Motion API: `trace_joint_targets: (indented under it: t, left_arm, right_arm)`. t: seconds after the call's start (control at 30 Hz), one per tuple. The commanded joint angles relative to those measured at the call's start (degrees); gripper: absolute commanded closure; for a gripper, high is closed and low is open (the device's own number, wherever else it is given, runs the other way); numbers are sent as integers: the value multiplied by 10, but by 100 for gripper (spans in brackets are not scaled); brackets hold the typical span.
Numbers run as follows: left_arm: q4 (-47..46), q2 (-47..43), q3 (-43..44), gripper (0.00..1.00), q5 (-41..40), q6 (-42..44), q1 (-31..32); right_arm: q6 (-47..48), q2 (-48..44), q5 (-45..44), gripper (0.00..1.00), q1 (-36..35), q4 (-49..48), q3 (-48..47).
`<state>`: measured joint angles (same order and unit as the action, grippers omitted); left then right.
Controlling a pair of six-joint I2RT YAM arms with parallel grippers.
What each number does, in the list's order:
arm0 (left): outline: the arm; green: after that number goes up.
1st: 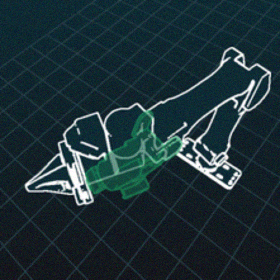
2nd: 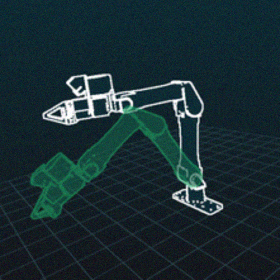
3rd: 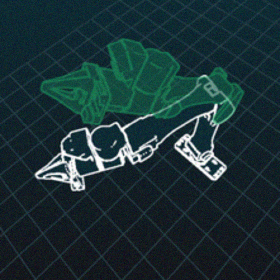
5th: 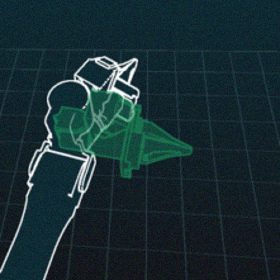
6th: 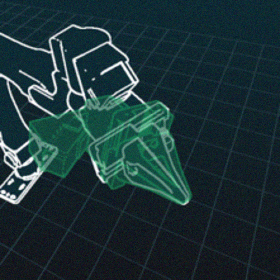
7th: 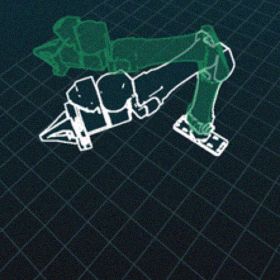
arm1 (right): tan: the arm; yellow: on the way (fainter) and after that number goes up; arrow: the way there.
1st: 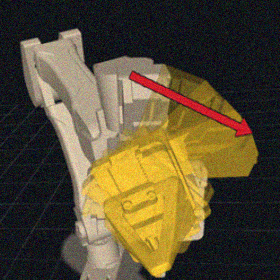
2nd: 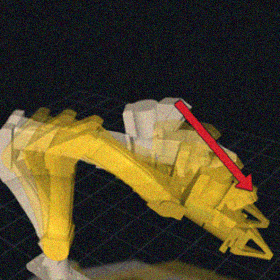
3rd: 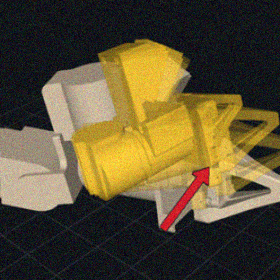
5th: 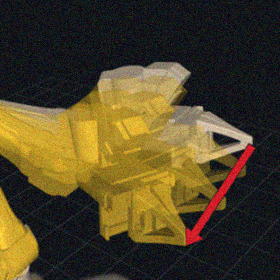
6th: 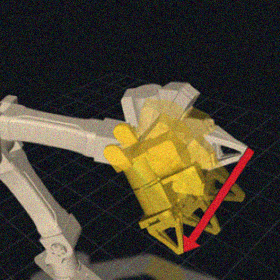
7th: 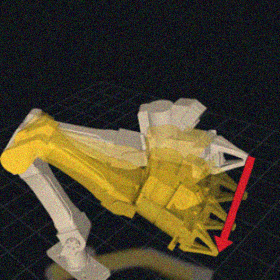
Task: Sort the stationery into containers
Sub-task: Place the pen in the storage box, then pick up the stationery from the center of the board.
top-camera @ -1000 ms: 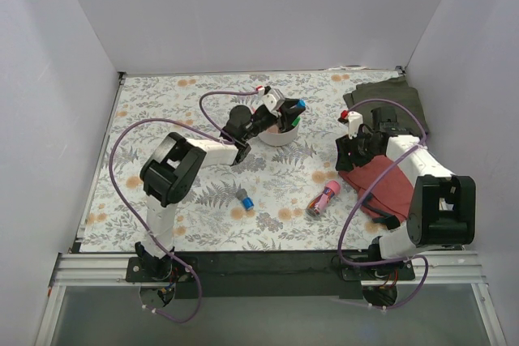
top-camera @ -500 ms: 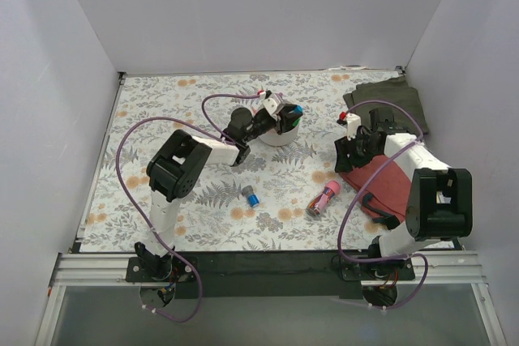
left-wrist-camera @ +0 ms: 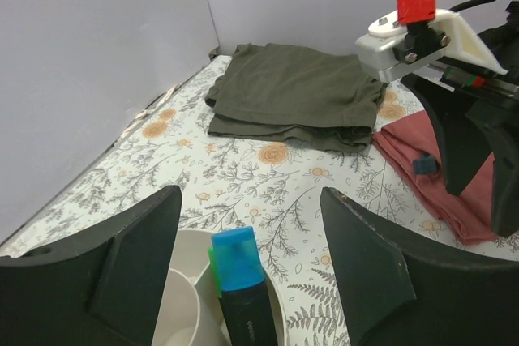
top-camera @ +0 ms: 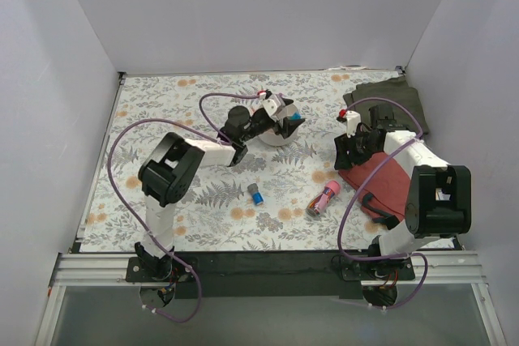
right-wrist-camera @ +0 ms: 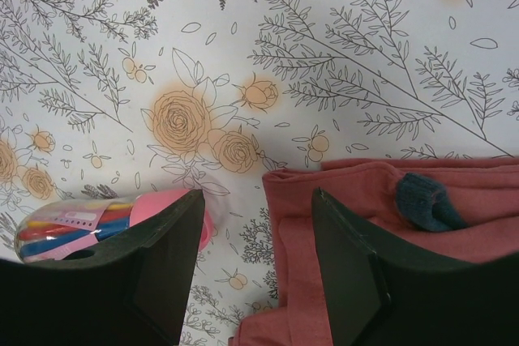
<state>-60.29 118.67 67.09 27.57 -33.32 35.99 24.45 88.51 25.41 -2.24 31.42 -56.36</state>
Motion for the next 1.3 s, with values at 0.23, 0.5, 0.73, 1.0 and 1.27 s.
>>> trace_joint_targets:
  t: [0.23, 0.5, 0.73, 1.0, 1.27]
  left_arm:
    - [317, -325, -64, 30, 13, 108, -2]
    - [650, -466, -140, 36, 56, 88, -1]
    - [798, -442, -151, 39, 68, 92, 0]
    - [729, -403, -175, 54, 56, 94, 58]
    - [648, -246, -103, 85, 86, 72, 132]
  right_arm:
    - [-88, -91, 3, 32, 6, -2, 40]
    - [-237, -142, 33, 30, 43, -12, 103]
    - [-327, -120, -21, 28, 99, 39, 116]
    - [-404, -93, 71, 27, 119, 20, 142]
    - [-447, -58, 122, 27, 114, -21, 133]
